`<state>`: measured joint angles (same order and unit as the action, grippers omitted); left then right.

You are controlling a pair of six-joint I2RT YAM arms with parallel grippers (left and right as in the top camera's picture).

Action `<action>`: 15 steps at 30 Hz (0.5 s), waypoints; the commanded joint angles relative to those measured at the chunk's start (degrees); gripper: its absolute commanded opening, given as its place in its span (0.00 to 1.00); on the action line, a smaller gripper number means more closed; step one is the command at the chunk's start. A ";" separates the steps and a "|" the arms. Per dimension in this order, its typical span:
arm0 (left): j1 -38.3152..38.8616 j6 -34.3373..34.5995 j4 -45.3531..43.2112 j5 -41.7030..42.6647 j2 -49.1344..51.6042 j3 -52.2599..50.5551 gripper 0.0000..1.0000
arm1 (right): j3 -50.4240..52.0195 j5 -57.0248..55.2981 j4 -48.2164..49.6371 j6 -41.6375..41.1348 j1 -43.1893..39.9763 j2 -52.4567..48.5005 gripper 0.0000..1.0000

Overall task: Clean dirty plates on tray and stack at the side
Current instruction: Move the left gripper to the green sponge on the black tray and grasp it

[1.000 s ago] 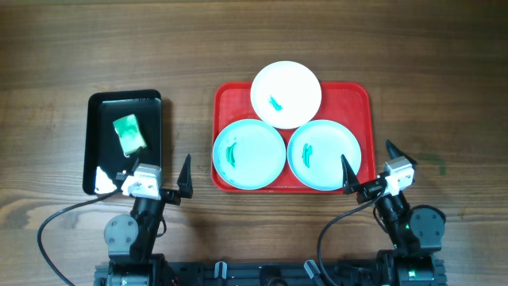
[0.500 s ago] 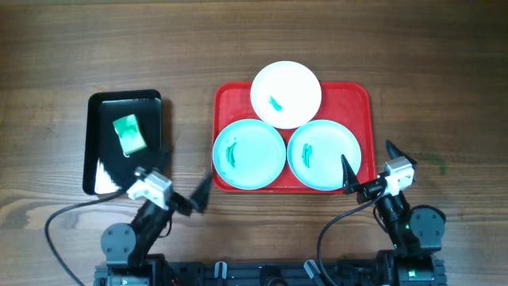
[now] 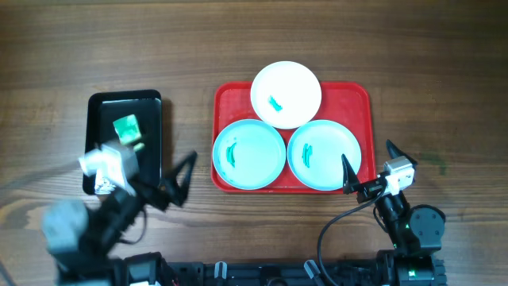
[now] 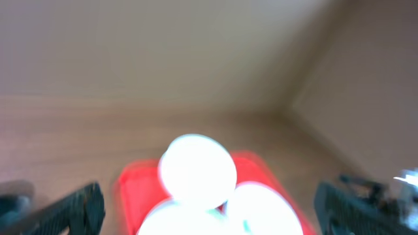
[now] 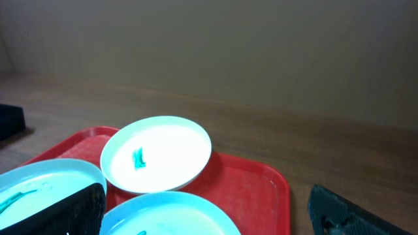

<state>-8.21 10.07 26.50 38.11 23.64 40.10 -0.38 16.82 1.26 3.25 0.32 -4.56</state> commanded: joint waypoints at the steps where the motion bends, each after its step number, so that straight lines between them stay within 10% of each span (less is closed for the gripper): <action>1: -1.03 -11.17 13.44 -7.89 18.43 19.82 1.00 | 0.09 -0.42 0.11 -0.24 -0.17 0.13 1.00; 9: -1.09 2.91 30.12 -42.23 48.68 41.11 1.00 | 0.09 -0.44 0.11 -0.24 -0.17 0.13 1.00; 15: -5.77 7.85 30.80 -43.76 62.36 41.40 1.00 | 0.09 -0.42 0.11 -0.24 -0.17 0.13 1.00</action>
<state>-11.00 12.21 56.93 -2.09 82.02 80.73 -0.38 16.67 1.28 3.25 0.32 -4.56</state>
